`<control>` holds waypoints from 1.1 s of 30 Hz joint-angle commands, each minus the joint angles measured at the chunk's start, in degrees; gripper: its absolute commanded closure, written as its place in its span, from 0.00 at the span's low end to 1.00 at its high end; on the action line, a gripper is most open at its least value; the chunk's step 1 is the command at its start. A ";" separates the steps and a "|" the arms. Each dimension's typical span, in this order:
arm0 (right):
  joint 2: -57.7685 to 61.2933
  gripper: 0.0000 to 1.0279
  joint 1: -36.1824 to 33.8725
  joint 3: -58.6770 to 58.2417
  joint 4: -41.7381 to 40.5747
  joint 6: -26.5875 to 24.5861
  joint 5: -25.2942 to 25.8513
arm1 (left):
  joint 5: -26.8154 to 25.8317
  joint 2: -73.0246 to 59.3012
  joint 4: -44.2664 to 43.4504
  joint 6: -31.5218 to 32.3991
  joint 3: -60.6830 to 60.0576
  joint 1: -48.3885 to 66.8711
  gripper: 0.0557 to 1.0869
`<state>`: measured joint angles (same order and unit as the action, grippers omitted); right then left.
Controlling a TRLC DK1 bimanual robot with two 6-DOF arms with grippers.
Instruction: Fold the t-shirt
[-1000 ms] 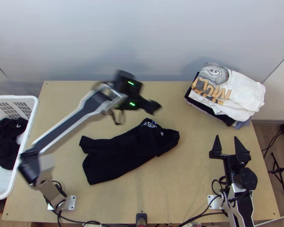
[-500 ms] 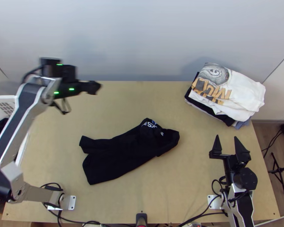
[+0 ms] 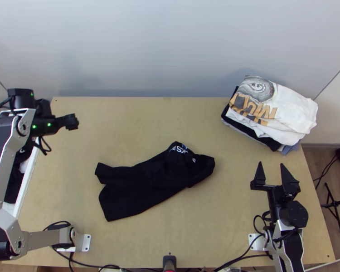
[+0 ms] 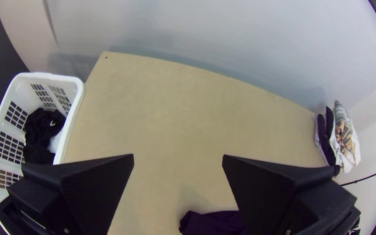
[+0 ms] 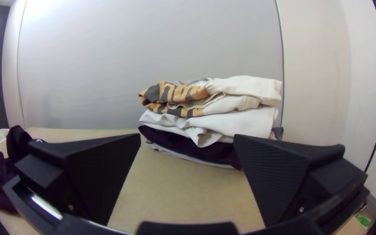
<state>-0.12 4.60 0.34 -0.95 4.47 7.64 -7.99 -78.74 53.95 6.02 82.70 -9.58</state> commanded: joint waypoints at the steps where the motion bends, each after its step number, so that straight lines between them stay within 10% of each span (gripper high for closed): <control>1: 0.03 0.04 3.05 0.01 -0.02 0.45 -0.08 | 2.63 1.57 0.98 2.15 -4.21 -3.51 0.04; 14: 1.35 0.04 11.31 5.46 4.55 -3.24 -5.35 | 3.95 3.07 0.80 1.89 -7.02 -3.86 0.04; 24: 26.14 0.04 27.04 30.86 13.52 -12.91 -5.71 | 3.86 3.24 -0.96 1.80 -5.62 -2.28 0.04; 33: 42.04 0.04 44.79 46.07 38.74 -1.22 -11.42 | 3.86 1.40 -3.15 -0.48 -4.74 -2.28 0.04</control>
<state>30.02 38.96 36.32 23.75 -3.18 1.21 -3.99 -76.09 52.18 6.79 77.32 -11.86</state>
